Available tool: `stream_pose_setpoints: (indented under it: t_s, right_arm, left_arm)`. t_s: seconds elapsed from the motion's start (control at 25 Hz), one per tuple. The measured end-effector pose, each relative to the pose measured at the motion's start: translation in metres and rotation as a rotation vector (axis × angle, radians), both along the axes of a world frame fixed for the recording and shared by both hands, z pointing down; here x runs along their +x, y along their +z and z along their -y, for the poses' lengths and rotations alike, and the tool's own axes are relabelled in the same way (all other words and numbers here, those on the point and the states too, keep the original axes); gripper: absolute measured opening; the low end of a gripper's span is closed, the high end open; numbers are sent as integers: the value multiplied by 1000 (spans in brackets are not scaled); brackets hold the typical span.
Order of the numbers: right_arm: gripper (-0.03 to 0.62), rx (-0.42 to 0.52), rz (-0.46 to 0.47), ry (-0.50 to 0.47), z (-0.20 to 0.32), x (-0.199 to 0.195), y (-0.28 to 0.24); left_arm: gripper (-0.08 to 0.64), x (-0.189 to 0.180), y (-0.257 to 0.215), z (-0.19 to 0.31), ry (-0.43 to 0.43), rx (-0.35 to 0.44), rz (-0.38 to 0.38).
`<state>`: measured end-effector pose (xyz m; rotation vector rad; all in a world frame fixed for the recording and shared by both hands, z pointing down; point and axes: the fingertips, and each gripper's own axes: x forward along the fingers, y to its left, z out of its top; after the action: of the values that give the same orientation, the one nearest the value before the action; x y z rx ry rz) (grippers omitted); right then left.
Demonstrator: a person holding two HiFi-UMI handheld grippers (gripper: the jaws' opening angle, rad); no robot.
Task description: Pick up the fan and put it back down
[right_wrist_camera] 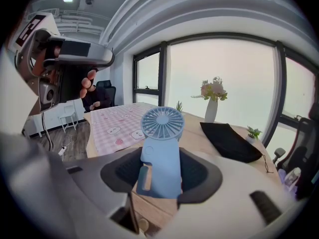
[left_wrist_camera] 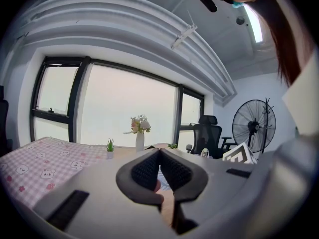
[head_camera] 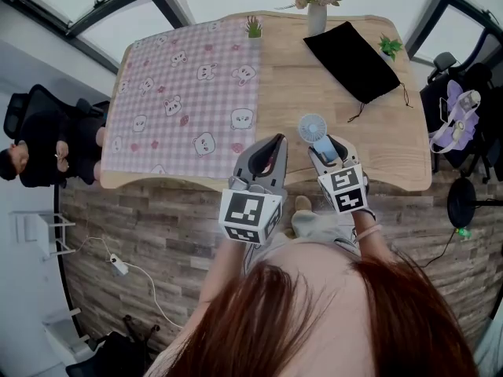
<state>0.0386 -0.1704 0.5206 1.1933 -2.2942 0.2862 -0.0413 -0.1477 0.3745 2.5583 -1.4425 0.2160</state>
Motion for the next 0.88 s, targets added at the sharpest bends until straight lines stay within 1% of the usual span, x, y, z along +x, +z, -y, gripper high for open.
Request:
stream_pose_setpoints:
  t_s: [0.4,0.56,0.88]
  right_arm:
    - [213,-70,-23,-16,4,-4,33]
    - [213,-84,-39,-20,10,-2,45]
    - [213,-147,-59,-30,16,1,69]
  left_arm:
    - [12,-4,8,7,-10,-15,1]
    - [12,-5,9,12,-13,-23,2]
    - [12,-3,14,24,-20,-37,1]
